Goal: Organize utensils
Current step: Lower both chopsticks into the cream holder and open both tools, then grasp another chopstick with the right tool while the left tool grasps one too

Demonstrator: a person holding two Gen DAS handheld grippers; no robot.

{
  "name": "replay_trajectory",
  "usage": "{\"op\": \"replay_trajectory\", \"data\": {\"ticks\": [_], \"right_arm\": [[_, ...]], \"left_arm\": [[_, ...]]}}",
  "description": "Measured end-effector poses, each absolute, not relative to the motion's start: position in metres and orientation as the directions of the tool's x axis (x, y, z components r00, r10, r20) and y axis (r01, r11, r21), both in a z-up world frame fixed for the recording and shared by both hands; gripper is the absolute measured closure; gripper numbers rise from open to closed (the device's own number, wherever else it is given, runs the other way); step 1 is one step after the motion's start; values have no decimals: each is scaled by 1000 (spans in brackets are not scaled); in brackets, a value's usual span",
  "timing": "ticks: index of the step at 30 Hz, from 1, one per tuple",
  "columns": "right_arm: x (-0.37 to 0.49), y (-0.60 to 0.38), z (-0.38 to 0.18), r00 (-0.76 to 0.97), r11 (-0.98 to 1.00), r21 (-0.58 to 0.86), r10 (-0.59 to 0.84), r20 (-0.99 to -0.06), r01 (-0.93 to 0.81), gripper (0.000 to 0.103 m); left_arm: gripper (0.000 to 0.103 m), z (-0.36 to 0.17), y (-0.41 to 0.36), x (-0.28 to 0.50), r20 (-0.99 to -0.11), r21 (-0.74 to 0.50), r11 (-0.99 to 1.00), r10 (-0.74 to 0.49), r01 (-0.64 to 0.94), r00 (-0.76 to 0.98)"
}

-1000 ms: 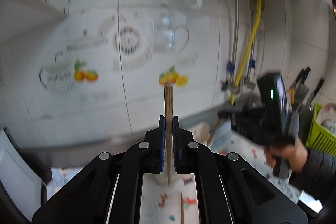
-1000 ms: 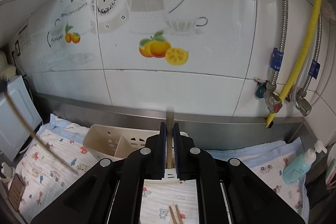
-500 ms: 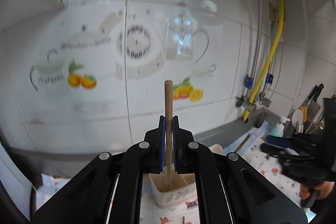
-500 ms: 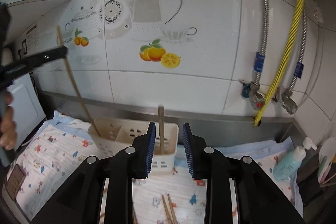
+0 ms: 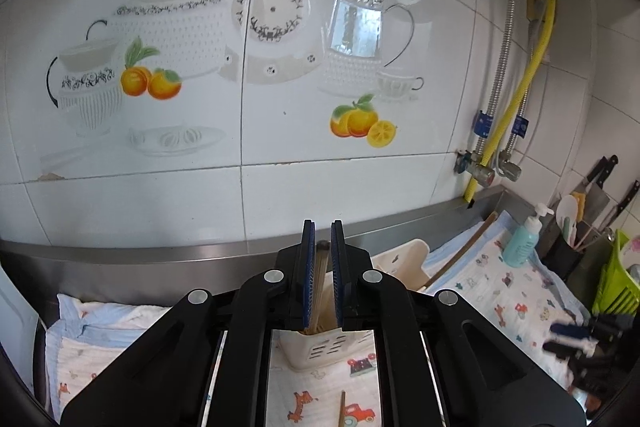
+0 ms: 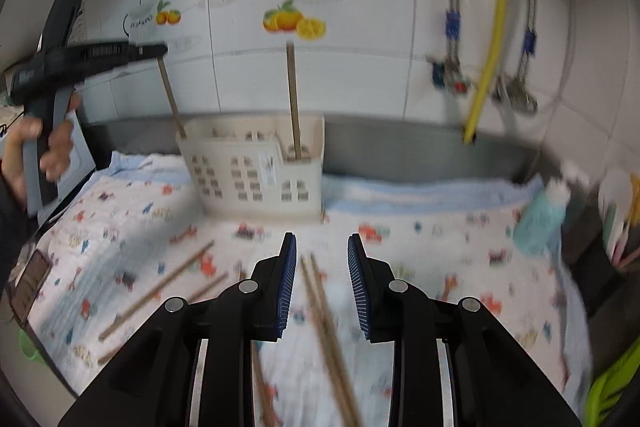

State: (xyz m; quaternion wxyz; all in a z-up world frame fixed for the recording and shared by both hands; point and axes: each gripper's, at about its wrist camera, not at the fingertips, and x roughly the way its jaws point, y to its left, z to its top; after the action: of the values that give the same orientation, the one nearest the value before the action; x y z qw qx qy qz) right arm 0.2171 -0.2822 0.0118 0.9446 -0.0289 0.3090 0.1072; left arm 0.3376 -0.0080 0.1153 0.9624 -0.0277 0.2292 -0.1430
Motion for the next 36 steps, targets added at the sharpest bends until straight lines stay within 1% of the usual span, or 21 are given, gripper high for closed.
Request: {"op": "replay_trajectory", "data": {"ticks": [5,10,11,13,14,15,17,21,24,29,33,36], "right_arm": [[187,-290,-17,762,979,45,185,-620,-201,76],[158,-287,-40,732,972,69,214,-647,-223,77],[154,-286,-43,727,971,70,218,-651,-229,77],[143,-282,-52,715,967,72,230,-661,-244,78],[140,-281,-55,711,966,72,232,-664,-249,79],[136,-280,-59,706,964,77,240,-667,-255,79],[131,-278,-68,686,959,104,263,-678,-265,80],[124,-274,-86,665,953,107,275,-694,-282,82],[124,-272,-97,659,954,95,267,-703,-286,83],[126,-271,-109,651,952,79,261,-713,-295,83],[128,-269,-117,642,951,66,255,-723,-303,83],[129,-268,-124,636,948,56,252,-729,-312,86]], "left_arm": [[94,127,-5,321,-412,-99,960,-279,262,867],[92,137,3,293,-389,-93,961,-276,261,879],[89,137,4,287,-387,-92,961,-275,260,880],[76,136,7,273,-381,-93,959,-281,266,881],[72,134,8,265,-374,-88,961,-277,264,885],[72,133,9,259,-372,-83,961,-277,265,886],[72,126,11,246,-383,-90,959,-283,269,879],[72,105,16,221,-411,-102,955,-294,277,863],[72,83,20,202,-447,-106,955,-294,276,845],[72,45,31,178,-495,-145,954,-301,264,815],[72,9,37,164,-553,-183,950,-311,251,773],[72,-12,40,156,-582,-180,953,-303,243,755]]}}
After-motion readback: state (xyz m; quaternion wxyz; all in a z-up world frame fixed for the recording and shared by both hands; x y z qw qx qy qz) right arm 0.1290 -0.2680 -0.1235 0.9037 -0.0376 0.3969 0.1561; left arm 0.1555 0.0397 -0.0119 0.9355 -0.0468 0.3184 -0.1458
